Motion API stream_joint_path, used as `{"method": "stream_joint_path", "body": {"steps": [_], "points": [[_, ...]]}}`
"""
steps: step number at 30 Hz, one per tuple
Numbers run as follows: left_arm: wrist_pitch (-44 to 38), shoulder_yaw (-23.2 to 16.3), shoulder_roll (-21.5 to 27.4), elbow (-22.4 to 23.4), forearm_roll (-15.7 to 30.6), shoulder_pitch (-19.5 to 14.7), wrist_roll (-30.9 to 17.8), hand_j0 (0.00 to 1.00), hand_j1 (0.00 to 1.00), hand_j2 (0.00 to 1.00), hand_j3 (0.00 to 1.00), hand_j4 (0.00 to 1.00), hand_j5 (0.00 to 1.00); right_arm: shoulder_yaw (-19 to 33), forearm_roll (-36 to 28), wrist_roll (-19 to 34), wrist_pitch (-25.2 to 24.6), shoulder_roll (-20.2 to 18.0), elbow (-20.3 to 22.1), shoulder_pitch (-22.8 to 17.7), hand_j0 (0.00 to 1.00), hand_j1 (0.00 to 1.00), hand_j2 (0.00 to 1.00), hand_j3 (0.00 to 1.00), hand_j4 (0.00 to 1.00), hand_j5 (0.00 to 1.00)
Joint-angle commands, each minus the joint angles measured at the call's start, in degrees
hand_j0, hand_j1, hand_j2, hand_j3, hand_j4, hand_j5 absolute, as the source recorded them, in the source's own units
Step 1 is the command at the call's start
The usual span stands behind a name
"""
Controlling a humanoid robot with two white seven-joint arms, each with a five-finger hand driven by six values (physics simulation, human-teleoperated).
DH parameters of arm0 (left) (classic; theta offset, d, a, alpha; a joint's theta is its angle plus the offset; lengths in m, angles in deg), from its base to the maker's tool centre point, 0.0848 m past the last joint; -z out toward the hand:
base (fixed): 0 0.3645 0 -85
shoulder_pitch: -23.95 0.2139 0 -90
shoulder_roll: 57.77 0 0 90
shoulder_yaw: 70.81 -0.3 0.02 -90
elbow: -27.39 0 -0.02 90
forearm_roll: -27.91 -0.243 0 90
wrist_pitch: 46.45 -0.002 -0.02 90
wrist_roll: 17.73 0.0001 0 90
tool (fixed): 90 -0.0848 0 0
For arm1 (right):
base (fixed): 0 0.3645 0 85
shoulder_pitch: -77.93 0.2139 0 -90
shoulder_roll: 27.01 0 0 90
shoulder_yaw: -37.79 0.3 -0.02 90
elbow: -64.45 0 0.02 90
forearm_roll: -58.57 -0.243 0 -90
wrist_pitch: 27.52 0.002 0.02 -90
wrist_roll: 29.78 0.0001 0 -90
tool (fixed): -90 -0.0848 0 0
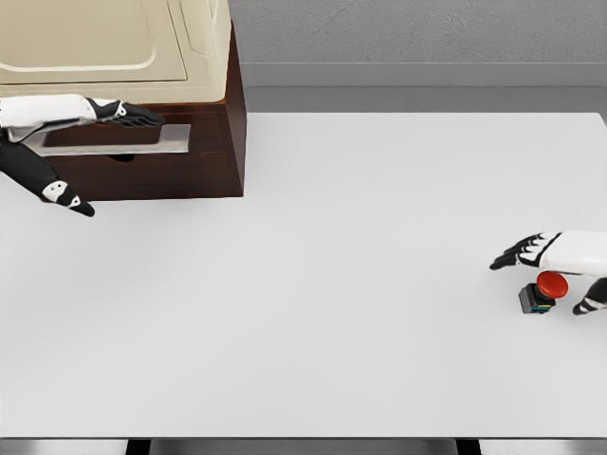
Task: Open the cabinet drawer with left arm, and place a switch into the drawer with right arm
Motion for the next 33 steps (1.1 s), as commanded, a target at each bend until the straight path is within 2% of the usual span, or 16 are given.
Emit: {"method": "stream_joint_path", "body": {"steps": [1,6,14,16,21,33], "points": [[-3.4,0.1,-0.4,0.0,0.3,0.0,0.0,1.0,1.0,1.0,1.0,1.0,1.0,0.0,-0.3,0.0,-0.1,0.0,0.0,0.0,1.0,1.0,1.0,1.0,1.0,1.0],[-8.3,0.1,-0.6,0.1,-0.5,0.2,0.0,1.0,1.0,1.0,1.0,1.0,1.0,0.0,-0.3,0.0,-0.1,0.1,-0.6,-1.1,1.0,1.0,1.0,1.0,1.0,1.0],[-8.3,0.1,-1.6,0.6,-0.6,0.9,0.0,1.0,1.0,1.0,1.0,1.0,1.0,0.2,-0.2,0.0,-0.1,1.7,-2.6,-1.1,1.0,1.0,1.0,1.0,1.0,1.0],[-8.4,0.1,-1.8,2.1,-0.6,0.8,0.0,1.0,1.0,1.0,1.0,1.0,1.0,0.2,-0.1,0.0,-0.1,2.0,-2.8,-1.0,1.0,1.0,1.0,1.0,1.0,1.0],[-8.4,0.0,-2.5,3.6,-0.7,0.9,0.0,1.0,1.0,1.0,1.0,1.0,1.0,0.2,0.1,0.0,-0.1,3.0,-3.8,-1.0,0.92,0.92,0.92,0.92,0.92,0.92],[-9.3,-0.1,-3.3,6.5,-0.6,1.4,0.0,1.0,1.0,1.0,1.0,1.0,1.0,0.8,0.1,0.0,-0.1,2.1,-3.8,-0.9,0.86,0.86,0.86,0.86,0.86,0.86]]}}
